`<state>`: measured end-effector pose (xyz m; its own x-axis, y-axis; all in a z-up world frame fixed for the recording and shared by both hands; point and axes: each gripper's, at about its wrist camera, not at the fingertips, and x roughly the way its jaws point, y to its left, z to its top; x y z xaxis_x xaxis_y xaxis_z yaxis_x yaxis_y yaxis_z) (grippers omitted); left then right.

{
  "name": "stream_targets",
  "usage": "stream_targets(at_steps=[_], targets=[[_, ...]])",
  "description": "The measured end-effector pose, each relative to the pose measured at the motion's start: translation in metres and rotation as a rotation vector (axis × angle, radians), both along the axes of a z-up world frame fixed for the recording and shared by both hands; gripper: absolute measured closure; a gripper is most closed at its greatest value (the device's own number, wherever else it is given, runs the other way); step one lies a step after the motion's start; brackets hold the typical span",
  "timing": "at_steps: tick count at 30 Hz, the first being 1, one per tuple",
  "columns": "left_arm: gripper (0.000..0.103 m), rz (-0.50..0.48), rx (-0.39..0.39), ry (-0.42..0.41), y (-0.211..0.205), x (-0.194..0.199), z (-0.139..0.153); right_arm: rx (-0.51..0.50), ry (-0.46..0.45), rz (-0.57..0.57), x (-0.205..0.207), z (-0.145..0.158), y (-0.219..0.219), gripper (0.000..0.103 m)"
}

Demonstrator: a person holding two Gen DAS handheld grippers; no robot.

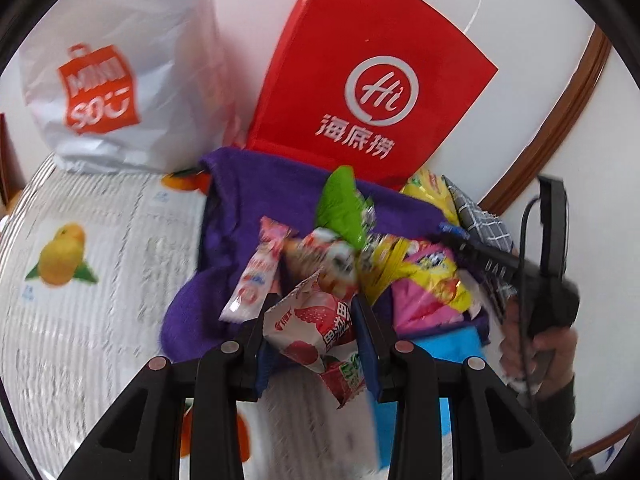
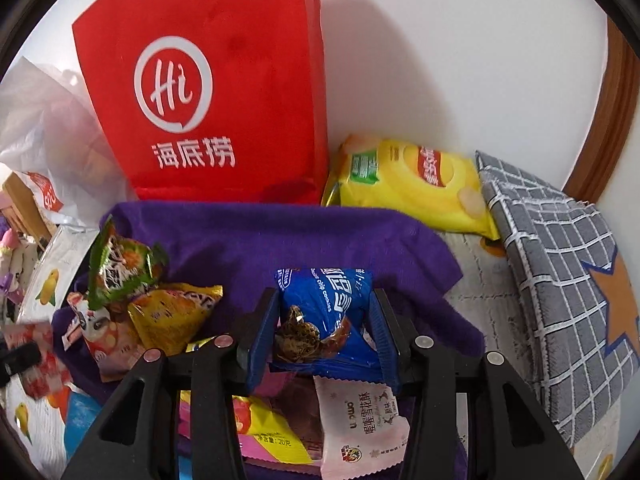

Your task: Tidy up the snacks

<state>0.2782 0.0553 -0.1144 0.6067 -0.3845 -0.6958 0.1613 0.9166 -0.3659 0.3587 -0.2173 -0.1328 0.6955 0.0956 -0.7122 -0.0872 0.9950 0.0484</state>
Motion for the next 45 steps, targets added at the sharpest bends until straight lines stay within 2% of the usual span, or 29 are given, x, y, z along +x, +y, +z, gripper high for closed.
stream_targets(at_steps=[6, 11, 12, 15, 20, 27, 30, 33, 39, 43, 44, 45], targets=[[0.069, -0.085, 0.052, -0.035, -0.047, 0.029, 0.012, 0.015, 0.000, 0.012, -0.003, 0.005, -0.008, 0.050], [0.069, -0.080, 0.096, -0.019, -0.070, 0.045, 0.002, 0.003, -0.037, 0.008, -0.014, 0.022, -0.010, 0.049], [0.066, -0.073, 0.112, -0.022, -0.072, 0.045, 0.001, 0.007, -0.044, 0.010, -0.018, 0.026, -0.010, 0.048], [0.037, -0.052, 0.131, -0.021, -0.072, 0.047, 0.002, 0.015, -0.061, 0.015, -0.030, 0.035, -0.010, 0.048], [0.034, -0.003, 0.120, -0.023, -0.060, 0.039, 0.009, 0.009, -0.069, 0.018, -0.053, 0.038, -0.006, 0.048], [0.030, 0.019, 0.115, -0.068, -0.049, -0.005, 0.034, 0.027, -0.109, 0.022, -0.108, 0.059, -0.001, 0.047], [0.029, 0.034, 0.130, -0.084, -0.046, -0.033, 0.046, 0.018, -0.132, 0.024, -0.138, 0.069, 0.002, 0.043], [0.024, 0.043, 0.149, -0.095, -0.044, -0.063, 0.055, 0.003, -0.154, 0.017, -0.169, 0.079, 0.005, 0.038], [0.013, 0.075, 0.223, -0.152, -0.048, -0.129, 0.072, 0.007, -0.168, 0.014, -0.230, 0.089, 0.007, 0.037], [0.009, 0.087, 0.233, -0.179, -0.048, -0.162, 0.077, 0.013, -0.167, 0.002, -0.262, 0.088, 0.006, 0.034], [0.009, 0.094, 0.238, -0.189, -0.048, -0.168, 0.078, 0.020, -0.167, -0.004, -0.269, 0.087, 0.005, 0.032], [0.009, 0.103, 0.246, -0.200, -0.048, -0.174, 0.079, 0.033, -0.167, -0.012, -0.275, 0.087, 0.004, 0.025]])
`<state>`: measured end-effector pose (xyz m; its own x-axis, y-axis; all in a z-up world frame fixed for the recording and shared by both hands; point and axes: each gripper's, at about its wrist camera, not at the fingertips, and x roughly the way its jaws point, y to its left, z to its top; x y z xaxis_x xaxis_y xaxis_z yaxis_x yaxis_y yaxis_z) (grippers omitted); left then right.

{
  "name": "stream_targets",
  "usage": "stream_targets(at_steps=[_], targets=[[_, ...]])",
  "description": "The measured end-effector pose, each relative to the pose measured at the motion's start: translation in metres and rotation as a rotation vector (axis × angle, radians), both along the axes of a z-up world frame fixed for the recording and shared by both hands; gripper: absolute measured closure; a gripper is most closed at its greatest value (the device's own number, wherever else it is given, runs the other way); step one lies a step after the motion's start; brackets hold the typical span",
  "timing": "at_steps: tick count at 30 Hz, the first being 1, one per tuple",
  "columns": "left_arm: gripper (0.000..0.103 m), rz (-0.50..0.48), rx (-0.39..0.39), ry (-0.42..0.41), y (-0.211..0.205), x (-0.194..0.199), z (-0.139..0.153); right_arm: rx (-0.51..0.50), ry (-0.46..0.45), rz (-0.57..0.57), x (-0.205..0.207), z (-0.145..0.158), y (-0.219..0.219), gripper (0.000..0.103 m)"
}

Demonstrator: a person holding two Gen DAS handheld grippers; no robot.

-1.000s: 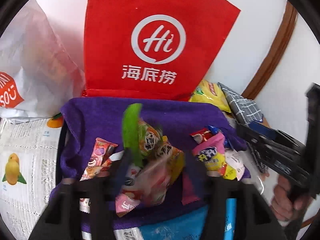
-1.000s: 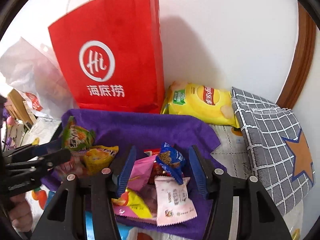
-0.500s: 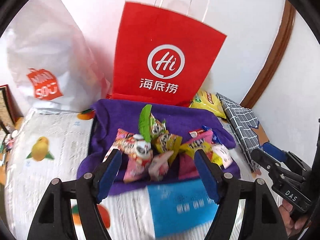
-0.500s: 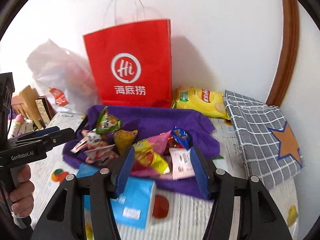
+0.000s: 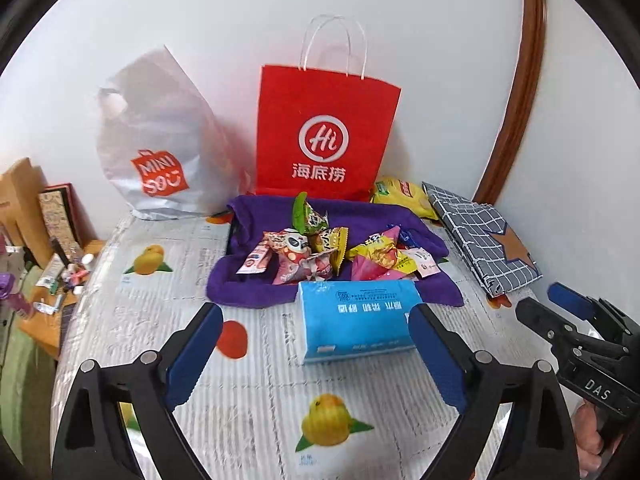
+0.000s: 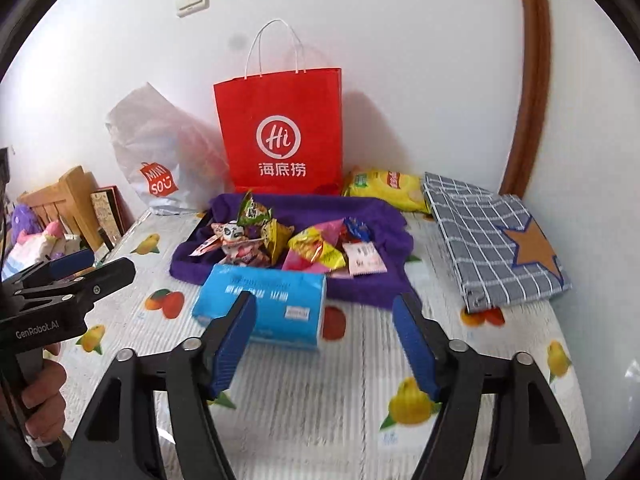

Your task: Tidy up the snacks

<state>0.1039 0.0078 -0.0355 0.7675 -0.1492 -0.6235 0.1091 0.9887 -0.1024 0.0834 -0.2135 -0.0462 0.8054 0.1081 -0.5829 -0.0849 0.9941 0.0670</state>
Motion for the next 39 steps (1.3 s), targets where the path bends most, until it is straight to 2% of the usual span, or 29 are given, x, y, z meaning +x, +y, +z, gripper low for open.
stream_targets(at_steps=[1, 4, 9, 19, 39], targets=[[0.009, 0.011, 0.011, -0.013, 0.000, -0.007, 0.002, 0.021, 0.000, -0.005, -0.006, -0.001, -0.003, 0.018], [0.009, 0.014, 0.029, -0.035, 0.000, -0.025, 0.006, 0.057, -0.014, -0.006, -0.023, -0.001, -0.007, 0.013], [0.006, 0.001, 0.009, -0.055, 0.001, -0.049, 0.013, 0.014, -0.040, -0.036, -0.045, 0.003, -0.006, 0.002], [0.006, -0.030, 0.026, -0.083, -0.012, -0.069, 0.022, 0.041, -0.042, -0.080, -0.066, 0.004, -0.017, 0.001], [0.006, -0.033, 0.067, -0.078, -0.024, -0.074, 0.024, 0.056, -0.045, -0.113, -0.077, 0.002, -0.028, 0.001]])
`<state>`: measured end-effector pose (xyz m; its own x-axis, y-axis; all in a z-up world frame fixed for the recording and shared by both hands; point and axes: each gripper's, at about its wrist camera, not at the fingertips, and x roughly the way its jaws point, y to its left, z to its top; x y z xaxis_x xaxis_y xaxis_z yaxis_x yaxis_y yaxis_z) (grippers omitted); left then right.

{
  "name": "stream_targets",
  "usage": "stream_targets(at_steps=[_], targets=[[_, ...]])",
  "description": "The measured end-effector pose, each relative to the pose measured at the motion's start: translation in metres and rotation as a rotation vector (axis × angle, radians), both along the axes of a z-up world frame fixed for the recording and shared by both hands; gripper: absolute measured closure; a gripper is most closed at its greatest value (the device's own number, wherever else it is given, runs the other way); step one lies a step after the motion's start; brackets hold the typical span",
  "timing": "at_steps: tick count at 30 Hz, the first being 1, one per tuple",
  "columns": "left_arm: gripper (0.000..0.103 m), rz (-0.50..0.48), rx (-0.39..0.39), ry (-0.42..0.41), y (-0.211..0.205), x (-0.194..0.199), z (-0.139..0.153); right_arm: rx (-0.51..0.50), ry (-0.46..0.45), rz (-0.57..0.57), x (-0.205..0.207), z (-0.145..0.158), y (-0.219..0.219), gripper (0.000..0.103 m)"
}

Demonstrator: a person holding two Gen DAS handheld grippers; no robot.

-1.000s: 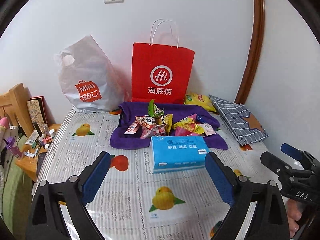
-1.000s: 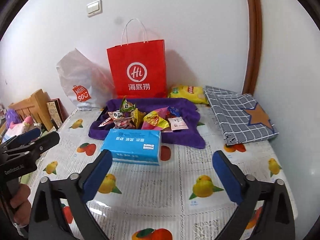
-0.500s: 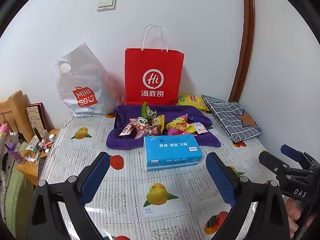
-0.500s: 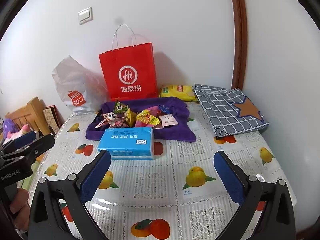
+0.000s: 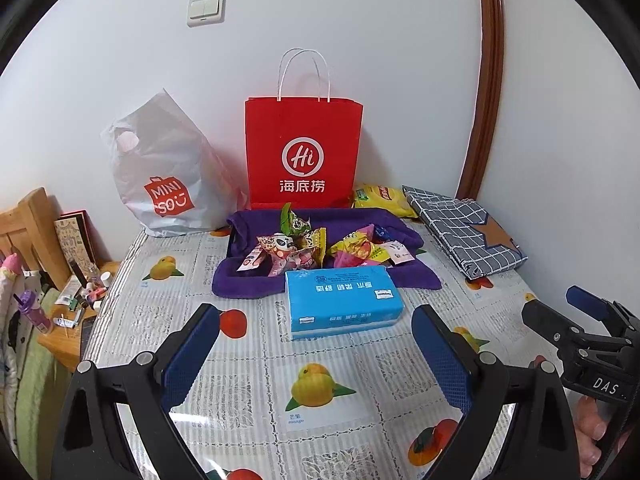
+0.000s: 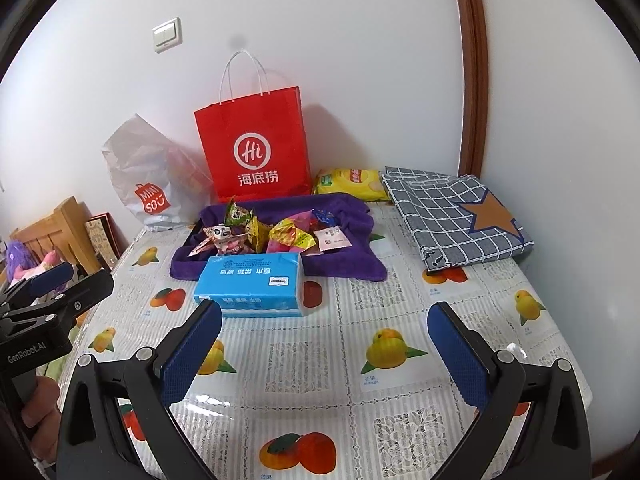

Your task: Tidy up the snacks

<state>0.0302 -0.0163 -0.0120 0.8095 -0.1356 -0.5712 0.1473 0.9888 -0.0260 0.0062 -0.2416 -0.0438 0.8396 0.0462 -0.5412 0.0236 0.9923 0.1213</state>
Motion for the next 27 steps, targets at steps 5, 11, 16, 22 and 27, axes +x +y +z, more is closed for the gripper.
stream_targets(at_steps=[5, 11, 16, 22, 27], targets=[[0.006, -0.001, 0.000, 0.000, 0.0002, -0.0005, 0.0004, -0.001, -0.002, 0.002, -0.0014, 0.0006, 0.0000, 0.001], [0.006, 0.003, 0.000, 0.000, -0.0003, -0.0010, 0.0009, -0.001, -0.002, 0.004, -0.0023, 0.0017, 0.0014, 0.001], [0.006, 0.000, -0.002, 0.002, 0.0005, -0.0004, 0.0017, -0.002, -0.002, 0.007, -0.0028, 0.0021, 0.0026, 0.001], [0.006, 0.001, -0.002, 0.001, 0.0008, -0.0002, 0.0022, -0.004, -0.002, 0.011, -0.0017, 0.0032, 0.0049, 0.001], [0.006, 0.003, -0.001, 0.001, 0.0010, -0.0008, 0.0033, -0.007, -0.001, 0.015, -0.0001, 0.0027, 0.0061, 0.001]])
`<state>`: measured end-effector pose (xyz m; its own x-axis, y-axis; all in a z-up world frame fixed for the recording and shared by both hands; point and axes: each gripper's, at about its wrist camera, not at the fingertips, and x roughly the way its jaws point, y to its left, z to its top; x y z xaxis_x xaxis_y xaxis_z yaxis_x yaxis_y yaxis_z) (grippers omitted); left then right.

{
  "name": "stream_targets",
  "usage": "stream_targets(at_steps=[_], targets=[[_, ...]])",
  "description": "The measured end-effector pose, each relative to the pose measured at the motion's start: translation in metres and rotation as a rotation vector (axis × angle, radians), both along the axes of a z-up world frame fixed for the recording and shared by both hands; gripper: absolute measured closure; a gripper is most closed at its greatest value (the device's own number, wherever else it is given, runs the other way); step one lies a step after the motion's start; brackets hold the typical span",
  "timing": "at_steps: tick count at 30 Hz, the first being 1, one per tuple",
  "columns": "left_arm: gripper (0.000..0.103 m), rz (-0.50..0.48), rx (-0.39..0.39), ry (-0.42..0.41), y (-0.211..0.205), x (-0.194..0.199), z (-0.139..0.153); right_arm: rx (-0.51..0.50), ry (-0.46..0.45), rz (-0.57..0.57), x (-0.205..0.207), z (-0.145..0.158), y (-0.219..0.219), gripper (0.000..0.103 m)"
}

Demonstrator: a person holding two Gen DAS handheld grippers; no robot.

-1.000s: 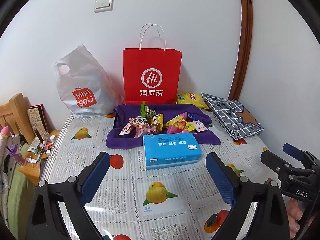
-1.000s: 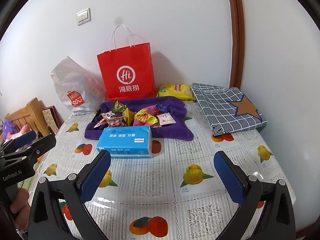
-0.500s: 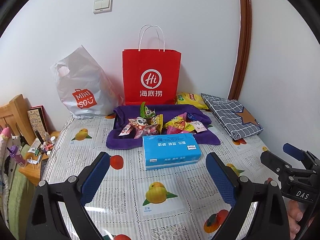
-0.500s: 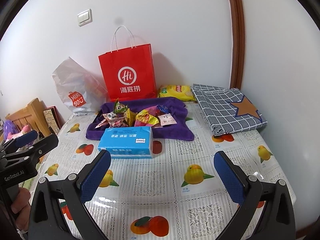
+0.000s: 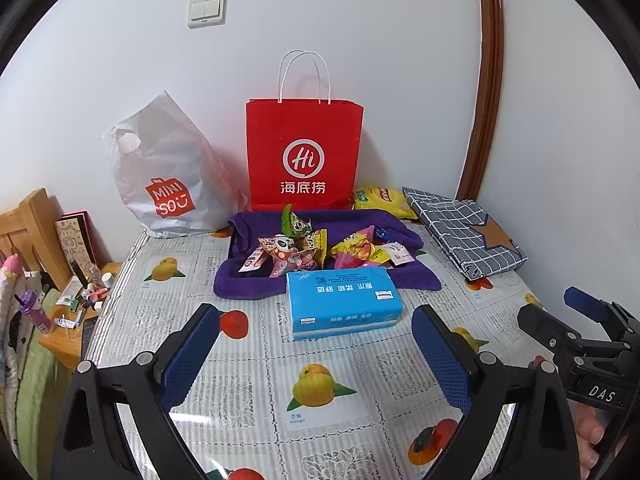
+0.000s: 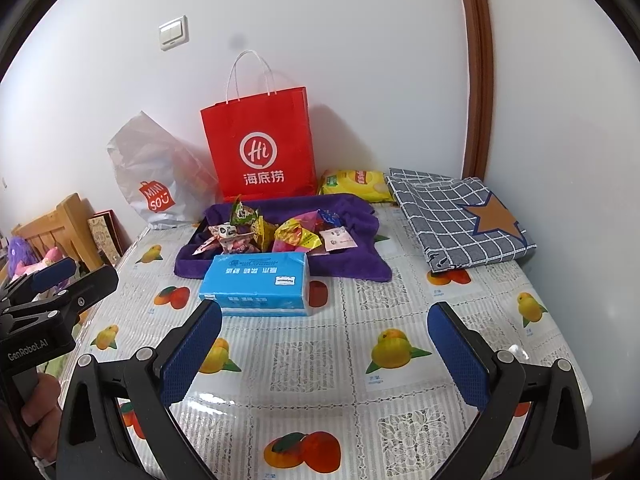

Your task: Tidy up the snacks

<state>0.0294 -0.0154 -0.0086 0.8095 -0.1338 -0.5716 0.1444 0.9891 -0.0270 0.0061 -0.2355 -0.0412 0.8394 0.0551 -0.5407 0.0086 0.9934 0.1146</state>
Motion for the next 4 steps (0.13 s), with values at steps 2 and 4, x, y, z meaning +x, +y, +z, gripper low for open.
stream_targets(at_steps=[2, 4], targets=[[0.006, 0.000, -0.001, 0.000, 0.0000, 0.0003, -0.0006, 0.001, -0.001, 0.001, -0.0003, -0.0001, 0.0003, 0.001], [0.006, -0.001, -0.001, -0.001, 0.0002, 0.0002, -0.0006, -0.001, -0.002, 0.003, -0.0003, -0.0001, 0.0011, 0.001]])
